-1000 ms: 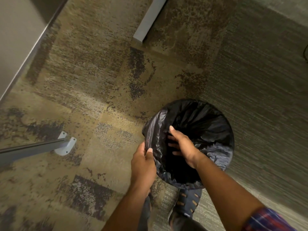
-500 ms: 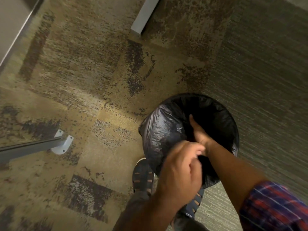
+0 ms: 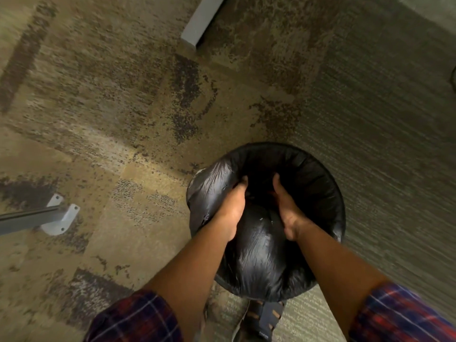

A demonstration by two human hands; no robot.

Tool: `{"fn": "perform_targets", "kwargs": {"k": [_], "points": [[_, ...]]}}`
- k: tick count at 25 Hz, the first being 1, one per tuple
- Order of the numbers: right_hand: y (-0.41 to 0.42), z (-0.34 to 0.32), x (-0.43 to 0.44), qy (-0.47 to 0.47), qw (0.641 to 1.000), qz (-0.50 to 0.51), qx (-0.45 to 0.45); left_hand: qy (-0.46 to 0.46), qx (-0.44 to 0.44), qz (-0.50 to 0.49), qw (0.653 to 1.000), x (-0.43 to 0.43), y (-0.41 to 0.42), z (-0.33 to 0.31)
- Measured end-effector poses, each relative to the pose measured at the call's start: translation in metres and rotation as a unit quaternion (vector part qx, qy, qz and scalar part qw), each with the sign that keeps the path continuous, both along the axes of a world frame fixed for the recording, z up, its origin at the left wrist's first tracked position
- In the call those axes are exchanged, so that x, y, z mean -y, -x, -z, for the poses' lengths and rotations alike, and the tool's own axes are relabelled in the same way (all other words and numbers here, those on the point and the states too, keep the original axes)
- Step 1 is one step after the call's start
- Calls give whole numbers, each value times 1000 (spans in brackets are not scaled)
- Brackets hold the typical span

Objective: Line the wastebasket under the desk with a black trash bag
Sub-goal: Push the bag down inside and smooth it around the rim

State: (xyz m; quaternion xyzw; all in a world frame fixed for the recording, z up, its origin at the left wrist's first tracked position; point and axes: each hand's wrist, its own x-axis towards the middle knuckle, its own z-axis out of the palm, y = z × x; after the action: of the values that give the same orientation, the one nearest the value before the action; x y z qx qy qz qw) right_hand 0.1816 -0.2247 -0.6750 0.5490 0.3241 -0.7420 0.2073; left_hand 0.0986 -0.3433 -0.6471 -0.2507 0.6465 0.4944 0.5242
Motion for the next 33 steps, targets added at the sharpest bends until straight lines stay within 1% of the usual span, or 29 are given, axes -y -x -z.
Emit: {"fn": "perform_targets", "kwargs": {"k": [4, 5, 7, 8, 10, 11, 12, 13, 14, 15, 16, 17, 18, 19, 20, 21, 22, 23, 24, 25, 26, 28, 29, 30, 31, 32, 33], "points": [[1, 5, -2, -35, 999, -5, 29, 43, -112, 115, 986, 1, -4, 1], [2, 4, -1, -41, 998, -6, 38, 46, -130, 148, 979, 3, -7, 2], [5, 1, 3, -47, 997, -6, 58, 29, -154, 248, 956, 9, -15, 2], [7, -1, 6, -52, 996, -13, 65, 23, -175, 312, 934, 11, -19, 1], [11, -11, 10, -64, 994, -42, 76, 38, -253, 435, 863, 13, -24, -7], [12, -18, 13, -86, 990, -75, 86, 59, -278, 473, 834, 13, -24, -13], [11, -27, 16, -130, 978, -140, 86, 81, -280, 490, 821, 13, -22, -22], [7, -34, 18, -193, 951, -227, 77, 98, -273, 497, 818, 14, -20, -31], [2, -43, 22, -272, 905, -321, 64, 104, -260, 498, 820, 15, -17, -44], [-5, -50, 29, -344, 849, -397, 47, 99, -249, 492, 828, 18, -15, -56], [-11, -58, 36, -375, 816, -440, 26, 93, -247, 478, 838, 22, -14, -73], [-16, -63, 45, -366, 798, -478, 8, 91, -272, 453, 844, 27, -14, -89], [-20, -65, 54, -326, 780, -534, 0, 89, -325, 417, 844, 34, -14, -106], [-21, -67, 64, -281, 751, -598, -2, 89, -401, 378, 830, 41, -13, -121], [-22, -67, 73, -252, 718, -649, -2, 94, -471, 358, 801, 47, -12, -131], [-19, -67, 79, -240, 696, -677, -4, 112, -519, 357, 768, 52, -9, -135], [-15, -69, 82, -233, 695, -681, -2, 140, -529, 370, 751, 53, -4, -137], [-10, -70, 82, -225, 705, -672, 1, 169, -501, 388, 755, 52, 4, -135], [-7, -72, 82, -213, 714, -667, 1, 183, -457, 395, 775, 52, 12, -131], [-6, -74, 80, -190, 719, -668, 0, 175, -423, 391, 798, 51, 19, -124], [-5, -76, 78, -158, 723, -673, -4, 153, -409, 383, 814, 51, 24, -116], [-7, -81, 74, -98, 735, -671, -12, 107, -409, 344, 839, 55, 35, -102], [-10, -85, 72, -101, 738, -667, -15, 99, -403, 320, 852, 57, 41, -95], [-13, -89, 70, -146, 737, -660, -21, 102, -393, 303, 862, 58, 45, -90], [-14, -94, 68, -231, 740, -631, -30, 103, -379, 291, 872, 59, 49, -85], [-13, -99, 63, -330, 747, -575, -44, 95, -362, 272, 887, 59, 50, -81], [-9, -103, 58, -412, 759, -501, -65, 84, -332, 239, 909, 58, 51, -77]]}}
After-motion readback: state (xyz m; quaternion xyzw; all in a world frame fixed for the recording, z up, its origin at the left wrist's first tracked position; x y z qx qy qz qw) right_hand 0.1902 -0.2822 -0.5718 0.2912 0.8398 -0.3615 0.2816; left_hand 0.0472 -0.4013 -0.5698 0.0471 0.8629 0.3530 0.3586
